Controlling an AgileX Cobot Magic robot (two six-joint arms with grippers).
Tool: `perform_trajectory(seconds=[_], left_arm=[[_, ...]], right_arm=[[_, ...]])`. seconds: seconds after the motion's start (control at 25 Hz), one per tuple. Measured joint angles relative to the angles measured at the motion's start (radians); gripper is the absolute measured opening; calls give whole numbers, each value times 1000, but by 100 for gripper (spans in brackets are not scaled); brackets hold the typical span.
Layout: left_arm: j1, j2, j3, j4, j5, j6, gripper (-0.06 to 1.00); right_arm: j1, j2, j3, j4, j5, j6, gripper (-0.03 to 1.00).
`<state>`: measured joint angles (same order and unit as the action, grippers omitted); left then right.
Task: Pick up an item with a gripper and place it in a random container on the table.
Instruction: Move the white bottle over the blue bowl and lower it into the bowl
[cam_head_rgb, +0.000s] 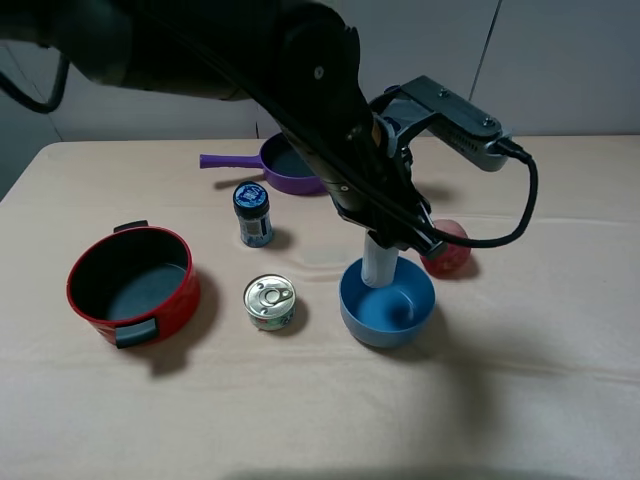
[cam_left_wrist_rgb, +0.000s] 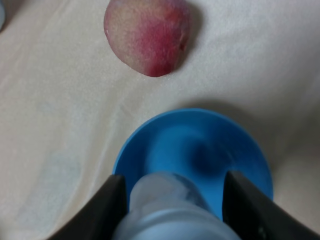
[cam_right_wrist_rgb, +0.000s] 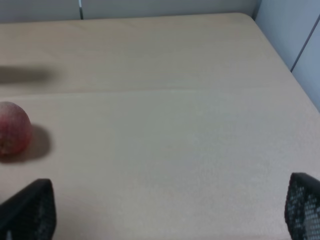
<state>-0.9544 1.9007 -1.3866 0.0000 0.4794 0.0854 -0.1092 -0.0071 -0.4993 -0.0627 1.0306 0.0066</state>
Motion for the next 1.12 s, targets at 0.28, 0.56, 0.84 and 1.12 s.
perform_trajectory(seconds=[0.28,0.56,0.84,1.12], left_arm=[[-25,39,0,0,-15,4,45],[-36,69,0,0,-20,4,45],[-39,110,0,0,-20,4,45],[-39,116,0,0,-24,4,45]], right_arm=[[0,0,0,0,0,0,69],[0,0,0,0,0,0,69],[0,0,0,0,0,0,69],[0,0,0,0,0,0,69]])
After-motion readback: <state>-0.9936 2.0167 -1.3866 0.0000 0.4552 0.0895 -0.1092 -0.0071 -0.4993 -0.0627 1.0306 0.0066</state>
